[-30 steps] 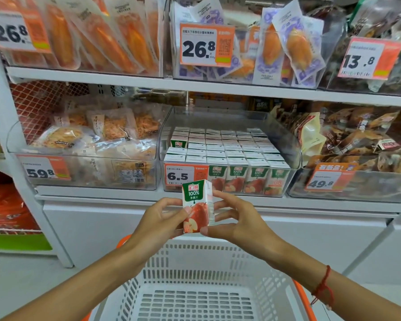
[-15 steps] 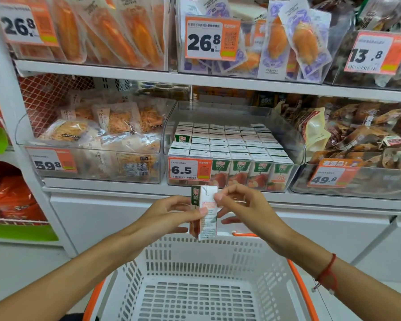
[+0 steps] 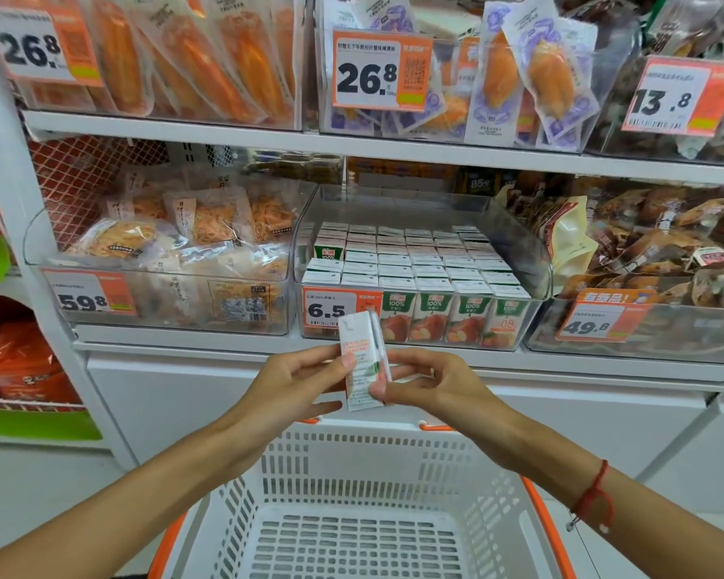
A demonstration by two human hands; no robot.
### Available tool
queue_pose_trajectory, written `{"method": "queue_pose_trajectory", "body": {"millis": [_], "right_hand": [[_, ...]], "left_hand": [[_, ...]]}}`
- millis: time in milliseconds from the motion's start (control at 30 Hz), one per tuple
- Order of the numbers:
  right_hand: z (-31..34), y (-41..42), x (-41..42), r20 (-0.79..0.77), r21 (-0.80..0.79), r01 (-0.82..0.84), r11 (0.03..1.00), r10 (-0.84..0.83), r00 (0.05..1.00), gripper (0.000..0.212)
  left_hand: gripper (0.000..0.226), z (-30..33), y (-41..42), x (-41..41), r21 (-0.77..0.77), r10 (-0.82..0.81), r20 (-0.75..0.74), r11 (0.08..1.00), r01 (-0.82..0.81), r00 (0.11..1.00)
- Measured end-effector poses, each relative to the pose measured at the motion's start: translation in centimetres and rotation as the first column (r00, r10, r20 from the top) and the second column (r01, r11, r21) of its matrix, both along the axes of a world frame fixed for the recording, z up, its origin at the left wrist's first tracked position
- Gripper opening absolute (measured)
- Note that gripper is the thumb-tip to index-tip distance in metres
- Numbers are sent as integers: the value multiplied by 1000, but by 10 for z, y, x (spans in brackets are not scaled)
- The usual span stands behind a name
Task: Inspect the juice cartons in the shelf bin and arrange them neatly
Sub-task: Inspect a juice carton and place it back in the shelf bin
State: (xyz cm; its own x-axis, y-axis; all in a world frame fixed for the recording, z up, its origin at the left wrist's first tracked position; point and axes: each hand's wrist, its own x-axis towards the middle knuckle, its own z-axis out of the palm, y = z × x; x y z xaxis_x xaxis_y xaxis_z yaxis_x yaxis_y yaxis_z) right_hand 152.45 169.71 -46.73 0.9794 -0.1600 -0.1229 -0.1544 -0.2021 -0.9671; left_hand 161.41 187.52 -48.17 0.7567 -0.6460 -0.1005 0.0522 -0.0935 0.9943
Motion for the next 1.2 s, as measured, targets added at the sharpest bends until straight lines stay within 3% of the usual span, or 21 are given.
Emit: {"method": "queue_pose_trajectory", "body": {"millis": [133, 267, 333, 433, 500, 600, 733, 900, 967, 1067, 1200], "right_hand": [[-5, 6, 2, 76, -236, 189, 953, -176, 981, 37], [-13, 12, 3, 118, -362, 234, 902, -205, 972, 55], [-13, 10, 4, 90, -312, 186, 932, -166, 982, 51], [-6, -2, 6, -33, -116, 96, 989, -100, 994, 31], [-1, -8, 6, -124, -4, 11, 1000, -12, 992, 32], [1, -9, 4, -121, 30, -52, 998, 55, 991, 25], [-2, 1, 3, 39, -154, 172, 973, -168, 985, 23], [-6, 11, 1, 246, -463, 305, 832, -210, 946, 37], [-7, 12, 0, 260, -477, 287, 831, -179, 949, 36], [-5, 5, -1, 188, -396, 135, 908, -64, 980, 25], [5, -11, 1, 84, -202, -46, 978, 64, 994, 15]], "left_hand": [[19, -3, -6, -5, -25, 128, 13, 991, -128, 992], [16, -4, -12, -7, 5, 143, 73, 990, -143, 987], [15, -3, -9, -5, 30, 127, 64, 991, -129, 990], [28, 1, -3, -2, 95, 56, 48, 994, -60, 997], [27, 3, -1, -2, 95, 7, 39, 995, -11, 999], [24, 4, -3, -4, 94, -28, 65, 995, 22, 998], [21, 0, -6, -8, 112, 31, 75, 993, -39, 997], [20, 3, -13, -6, 134, 77, -82, 989, -66, 994], [8, 2, -13, -5, 155, 57, -64, 987, -46, 996], [25, -1, -7, -6, 180, 31, -10, 983, -29, 999], [31, 4, 0, -1, 151, -36, 60, 988, 27, 998]]}}
